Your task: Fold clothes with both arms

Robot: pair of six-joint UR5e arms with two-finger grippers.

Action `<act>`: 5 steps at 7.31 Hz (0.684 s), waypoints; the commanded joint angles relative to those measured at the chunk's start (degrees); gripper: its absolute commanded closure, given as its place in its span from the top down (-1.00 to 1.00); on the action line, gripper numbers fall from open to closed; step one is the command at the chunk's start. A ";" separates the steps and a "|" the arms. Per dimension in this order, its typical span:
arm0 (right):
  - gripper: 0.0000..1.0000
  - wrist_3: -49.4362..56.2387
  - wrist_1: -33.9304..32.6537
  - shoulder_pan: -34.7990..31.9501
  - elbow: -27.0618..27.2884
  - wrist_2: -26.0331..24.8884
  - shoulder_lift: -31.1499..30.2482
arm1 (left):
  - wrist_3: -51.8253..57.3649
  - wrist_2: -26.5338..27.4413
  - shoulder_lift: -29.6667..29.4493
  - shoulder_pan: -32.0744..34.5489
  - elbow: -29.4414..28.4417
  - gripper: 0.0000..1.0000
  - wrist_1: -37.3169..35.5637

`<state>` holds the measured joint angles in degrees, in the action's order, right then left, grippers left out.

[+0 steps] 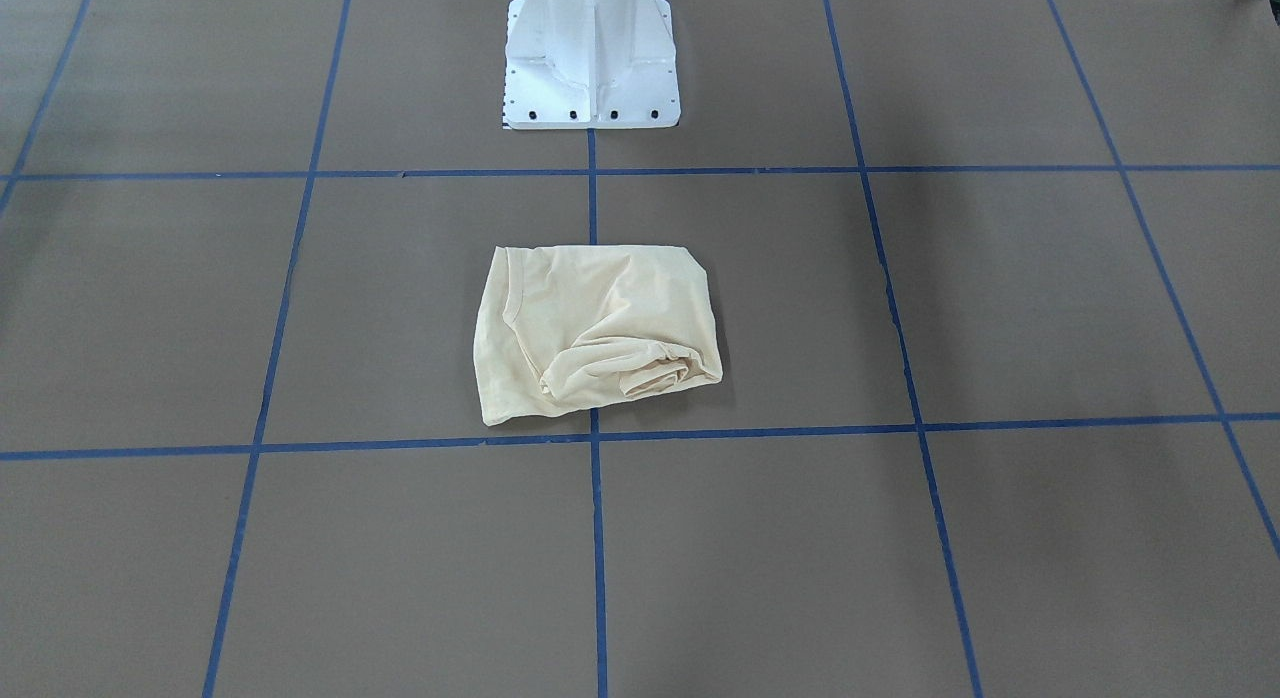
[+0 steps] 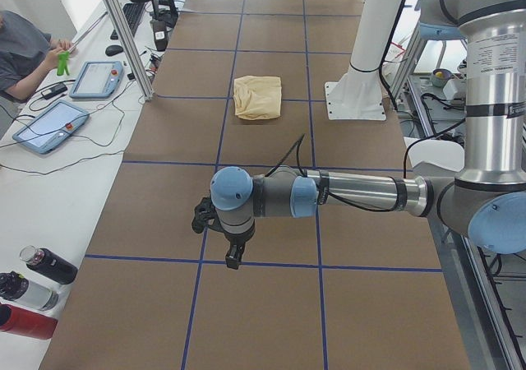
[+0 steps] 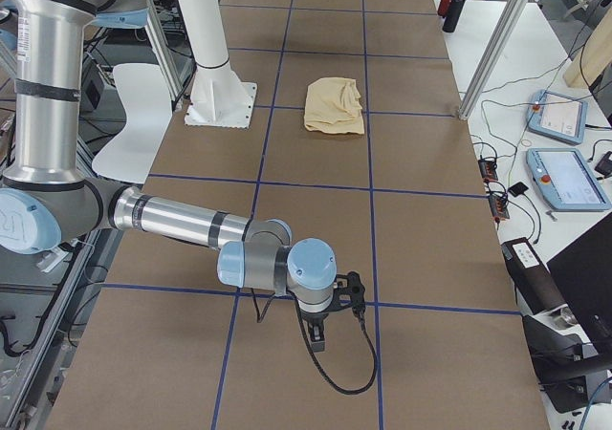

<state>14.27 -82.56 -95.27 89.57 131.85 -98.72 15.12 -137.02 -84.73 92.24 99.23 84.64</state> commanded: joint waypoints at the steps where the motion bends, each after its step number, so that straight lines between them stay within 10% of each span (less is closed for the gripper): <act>1: 1.00 -0.12 -0.06 0.00 -0.10 0.07 -0.50 | 0.00 0.00 0.00 0.04 0.00 1.00 0.00; 5: 1.00 -0.03 0.12 0.00 -0.19 -0.02 -1.47 | 0.00 -0.09 -0.09 -0.05 0.09 1.00 0.09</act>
<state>14.23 -82.49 -95.27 89.42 131.84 -99.99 15.12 -137.08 -84.81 92.21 99.28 84.72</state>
